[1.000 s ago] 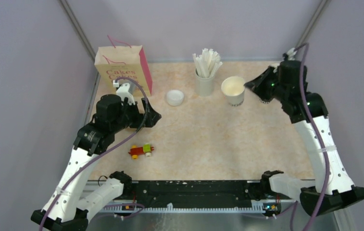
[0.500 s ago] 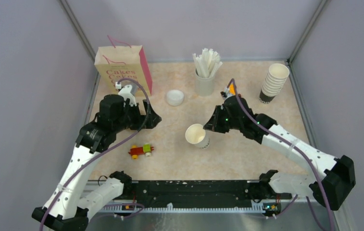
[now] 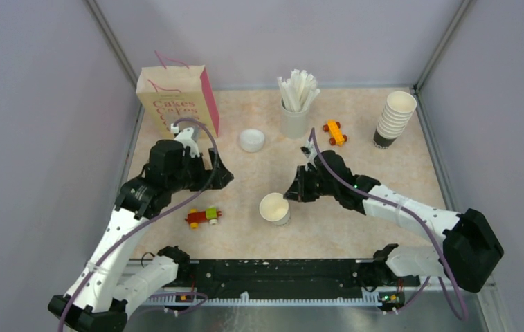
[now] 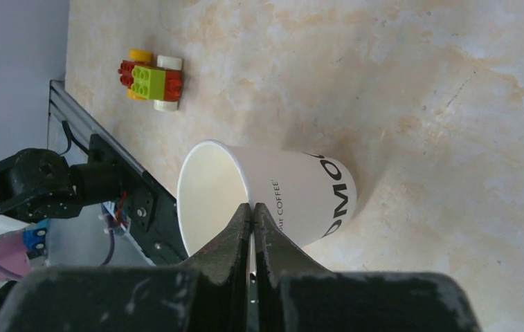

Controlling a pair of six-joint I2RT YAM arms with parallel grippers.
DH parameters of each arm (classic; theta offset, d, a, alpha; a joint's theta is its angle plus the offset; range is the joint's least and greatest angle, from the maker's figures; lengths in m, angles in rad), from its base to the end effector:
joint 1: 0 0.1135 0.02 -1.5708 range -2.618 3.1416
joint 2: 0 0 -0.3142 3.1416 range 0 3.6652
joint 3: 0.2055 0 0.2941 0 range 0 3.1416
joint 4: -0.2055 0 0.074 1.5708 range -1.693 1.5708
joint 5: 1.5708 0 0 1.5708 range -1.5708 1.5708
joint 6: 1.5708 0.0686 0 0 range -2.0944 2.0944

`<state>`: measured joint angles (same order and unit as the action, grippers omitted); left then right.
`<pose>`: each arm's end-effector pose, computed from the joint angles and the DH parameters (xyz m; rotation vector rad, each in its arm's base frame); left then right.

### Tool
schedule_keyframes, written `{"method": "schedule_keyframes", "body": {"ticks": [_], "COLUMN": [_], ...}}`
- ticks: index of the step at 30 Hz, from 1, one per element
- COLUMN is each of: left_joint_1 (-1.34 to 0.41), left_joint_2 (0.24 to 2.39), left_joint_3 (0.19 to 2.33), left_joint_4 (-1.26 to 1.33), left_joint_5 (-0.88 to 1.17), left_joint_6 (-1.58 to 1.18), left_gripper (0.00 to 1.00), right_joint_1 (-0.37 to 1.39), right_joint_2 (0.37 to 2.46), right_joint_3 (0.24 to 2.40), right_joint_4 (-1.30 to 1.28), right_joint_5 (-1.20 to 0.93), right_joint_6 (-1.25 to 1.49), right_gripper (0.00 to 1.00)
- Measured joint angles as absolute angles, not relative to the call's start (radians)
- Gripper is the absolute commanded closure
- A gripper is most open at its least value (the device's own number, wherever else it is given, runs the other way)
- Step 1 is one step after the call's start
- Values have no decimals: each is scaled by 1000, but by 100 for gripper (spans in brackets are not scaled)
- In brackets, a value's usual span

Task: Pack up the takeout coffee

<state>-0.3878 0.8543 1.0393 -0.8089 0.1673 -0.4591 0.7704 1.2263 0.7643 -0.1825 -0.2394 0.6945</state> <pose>0.1814 -0.0864 0.3796 0.0165 2.2628 -0.6487 0.2117 0.2281 0.2501 -0.2359 2.4008 1.0195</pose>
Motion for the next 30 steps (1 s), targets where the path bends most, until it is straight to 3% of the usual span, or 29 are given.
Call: {"method": "schedule_keyframes", "body": {"ticks": [6,13,17,25,30], "left_joint_1": [-388,-388,-388,-388,-388], "left_joint_2": [878,925,966,1147,1364], "left_joint_3": [1037,1044,1074,1172,1295], "left_joint_4": [-794,-782,-777,-708,-668], "left_joint_5": [167,164,155,130,81], "left_joint_6": [-458,-441,-428,-335,-318], "left_gripper": [1,3,7,18,36], "right_joint_1": [770,770,770,770,770], "right_joint_2": [1173,1069,1020,982,957], "right_joint_3": [685,669,722,955,1038], "right_joint_4": [-154,-205,-322,-594,-715], "right_joint_5": [-212,-101,-50,68,115], "right_joint_6": [653,650,665,686,712], "right_gripper": [97,61,51,45,46]}}
